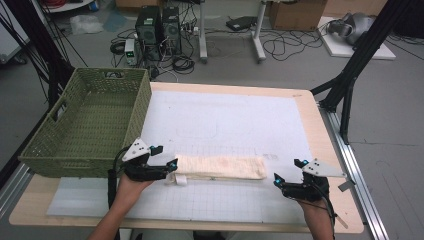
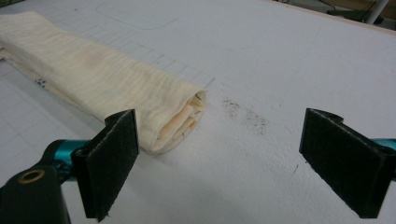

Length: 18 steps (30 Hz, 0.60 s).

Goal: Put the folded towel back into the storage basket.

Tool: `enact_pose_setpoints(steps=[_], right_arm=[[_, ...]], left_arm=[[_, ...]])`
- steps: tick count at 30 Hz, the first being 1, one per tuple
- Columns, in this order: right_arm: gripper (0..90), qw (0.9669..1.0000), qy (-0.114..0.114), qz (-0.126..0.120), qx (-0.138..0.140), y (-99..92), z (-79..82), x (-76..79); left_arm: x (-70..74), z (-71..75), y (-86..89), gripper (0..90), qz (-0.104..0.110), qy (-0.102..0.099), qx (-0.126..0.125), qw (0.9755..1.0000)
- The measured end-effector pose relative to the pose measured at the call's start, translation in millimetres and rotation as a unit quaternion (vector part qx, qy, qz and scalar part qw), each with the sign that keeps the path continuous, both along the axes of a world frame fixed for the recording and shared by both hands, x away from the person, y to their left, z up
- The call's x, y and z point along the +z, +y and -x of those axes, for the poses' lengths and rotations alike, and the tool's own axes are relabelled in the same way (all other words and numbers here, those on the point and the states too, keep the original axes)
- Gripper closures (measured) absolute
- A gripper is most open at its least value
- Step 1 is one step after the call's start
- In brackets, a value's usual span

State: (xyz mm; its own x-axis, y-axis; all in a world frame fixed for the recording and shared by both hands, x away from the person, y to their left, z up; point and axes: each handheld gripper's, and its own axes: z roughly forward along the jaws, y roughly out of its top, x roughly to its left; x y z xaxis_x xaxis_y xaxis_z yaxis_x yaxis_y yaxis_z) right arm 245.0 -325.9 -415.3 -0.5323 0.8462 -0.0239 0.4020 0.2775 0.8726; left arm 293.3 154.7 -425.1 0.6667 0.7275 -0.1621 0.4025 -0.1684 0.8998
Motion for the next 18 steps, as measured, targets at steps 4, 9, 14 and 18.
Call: enact_pose_setpoints(steps=[4, 9, 14, 18], right_arm=[[11.3, 1.0, 0.005, 0.002, 0.002, -1.0, 1.0, -0.5], [11.5, 1.0, 0.007, 0.001, 0.005, -0.9, -0.3, -1.2], [11.4, 0.9999, 0.012, 0.002, 0.011, 0.9, -2.4, -3.4], [11.5, 0.9998, 0.013, 0.001, 0.014, 2.3, -3.3, -4.0]], left_arm=[[-5.0, 0.4, -2.8, 24.5, -0.02, 0.028, 0.001, 0.9994], [-11.6, 0.6, -2.7, 29.0, -0.035, 0.059, 0.008, 0.9976], [-16.1, -0.3, -3.4, 32.6, -0.045, 0.071, 0.005, 0.9964], [-17.4, -1.0, -3.0, 33.8, -0.049, 0.076, 0.003, 0.9959]])
